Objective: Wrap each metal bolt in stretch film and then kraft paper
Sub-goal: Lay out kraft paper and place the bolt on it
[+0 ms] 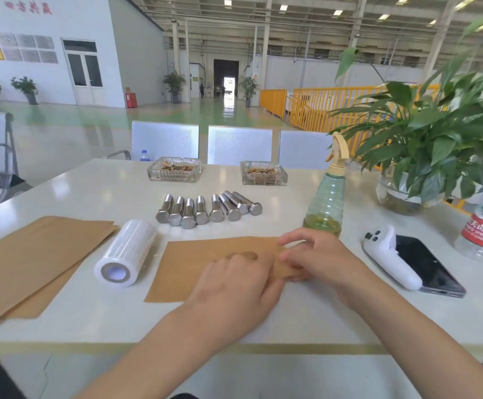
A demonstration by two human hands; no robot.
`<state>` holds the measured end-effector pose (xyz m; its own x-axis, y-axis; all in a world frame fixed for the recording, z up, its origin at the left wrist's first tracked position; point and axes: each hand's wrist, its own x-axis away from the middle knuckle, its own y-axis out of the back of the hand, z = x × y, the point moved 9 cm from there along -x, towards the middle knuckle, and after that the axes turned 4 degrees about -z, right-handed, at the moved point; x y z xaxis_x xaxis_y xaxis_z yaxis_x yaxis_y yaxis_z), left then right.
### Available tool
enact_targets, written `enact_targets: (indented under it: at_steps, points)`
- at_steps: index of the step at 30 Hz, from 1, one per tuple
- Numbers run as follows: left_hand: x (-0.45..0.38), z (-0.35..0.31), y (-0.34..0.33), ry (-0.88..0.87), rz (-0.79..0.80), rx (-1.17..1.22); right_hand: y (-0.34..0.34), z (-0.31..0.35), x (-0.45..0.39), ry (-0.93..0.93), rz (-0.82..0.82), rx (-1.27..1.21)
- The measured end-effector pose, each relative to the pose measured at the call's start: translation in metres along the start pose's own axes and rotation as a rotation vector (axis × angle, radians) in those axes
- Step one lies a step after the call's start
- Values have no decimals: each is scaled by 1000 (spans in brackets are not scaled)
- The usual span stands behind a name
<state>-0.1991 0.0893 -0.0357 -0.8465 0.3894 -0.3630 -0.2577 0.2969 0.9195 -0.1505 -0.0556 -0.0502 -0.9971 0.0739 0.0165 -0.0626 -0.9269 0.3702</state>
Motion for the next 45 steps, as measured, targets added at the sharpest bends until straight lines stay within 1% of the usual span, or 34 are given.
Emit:
enact_targets:
  at_steps: [2,4,7,10,14,19,25,30,34,38,41,45]
  points:
    - [-2,13,4,48,-15,62,-1,0,1,31,11,32]
    - [-7,31,3,99,4,89,-3,1,2,66,17,77]
    - [-11,54,-10,127,76,41,-7,3,1,126,-9,146]
    - [-10,68,-22,135,97,44,-11,4,2,192,-35,209]
    - [-13,75,-22,133,50,58,-15,7,4,282,-52,305]
    - [-13,81,-18,145,-19,85,-16,8,6,336,-71,319]
    - [-10,84,-17,172,-59,104,-16,10,9,395,-108,318]
    - [-8,88,-16,190,-83,95,-14,19,15,534,-175,471]
    - [-9,90,-17,199,-89,134,-20,20,19,591,-145,603]
    - [-7,94,-19,216,-90,160,-25,15,21,601,-107,709]
    - [-6,95,-20,224,-80,173,-23,11,18,584,-115,713]
    - [-4,97,-24,248,-19,168,-16,5,15,552,-150,709]
